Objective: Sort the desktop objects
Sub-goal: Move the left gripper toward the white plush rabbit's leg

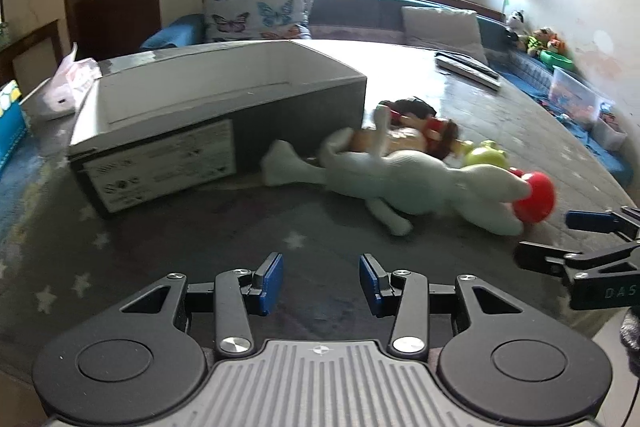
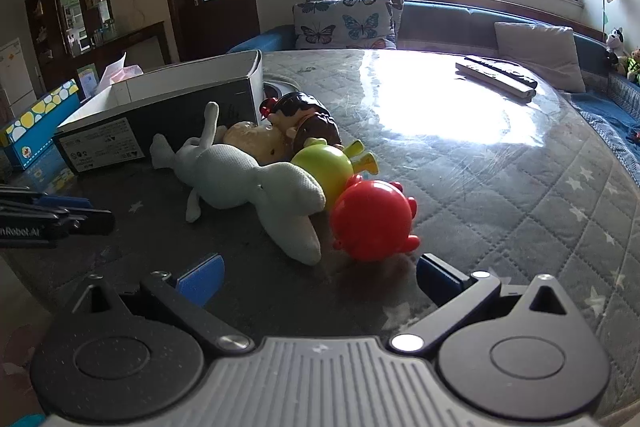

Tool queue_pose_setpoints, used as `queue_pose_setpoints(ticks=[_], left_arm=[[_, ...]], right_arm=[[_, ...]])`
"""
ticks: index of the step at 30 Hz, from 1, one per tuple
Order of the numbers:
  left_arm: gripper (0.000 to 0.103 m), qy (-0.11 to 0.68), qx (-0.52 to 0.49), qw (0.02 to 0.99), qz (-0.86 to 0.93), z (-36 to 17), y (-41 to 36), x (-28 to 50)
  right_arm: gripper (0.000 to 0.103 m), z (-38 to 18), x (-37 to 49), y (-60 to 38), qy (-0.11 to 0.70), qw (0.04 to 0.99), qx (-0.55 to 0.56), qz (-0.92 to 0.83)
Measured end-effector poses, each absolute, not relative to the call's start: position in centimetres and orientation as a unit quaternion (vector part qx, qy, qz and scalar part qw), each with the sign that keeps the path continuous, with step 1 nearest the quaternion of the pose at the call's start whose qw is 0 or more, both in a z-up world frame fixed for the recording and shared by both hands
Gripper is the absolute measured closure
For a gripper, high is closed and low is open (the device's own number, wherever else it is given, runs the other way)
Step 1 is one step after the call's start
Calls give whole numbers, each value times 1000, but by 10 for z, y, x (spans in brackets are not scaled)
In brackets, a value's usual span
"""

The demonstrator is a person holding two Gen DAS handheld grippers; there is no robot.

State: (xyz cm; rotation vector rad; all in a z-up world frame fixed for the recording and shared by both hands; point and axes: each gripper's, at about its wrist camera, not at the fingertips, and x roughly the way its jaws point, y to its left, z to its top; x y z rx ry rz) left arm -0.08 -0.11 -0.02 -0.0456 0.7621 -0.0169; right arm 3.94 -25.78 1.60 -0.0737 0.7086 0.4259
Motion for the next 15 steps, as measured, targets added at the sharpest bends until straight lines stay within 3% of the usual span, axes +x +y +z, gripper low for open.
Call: queue_pose_setpoints(ticks=[15], left_arm=[[58,396,-24,918,-20,-2,-25,9]], right_arm=[[0,15,28,-251,355,908,-36,219]])
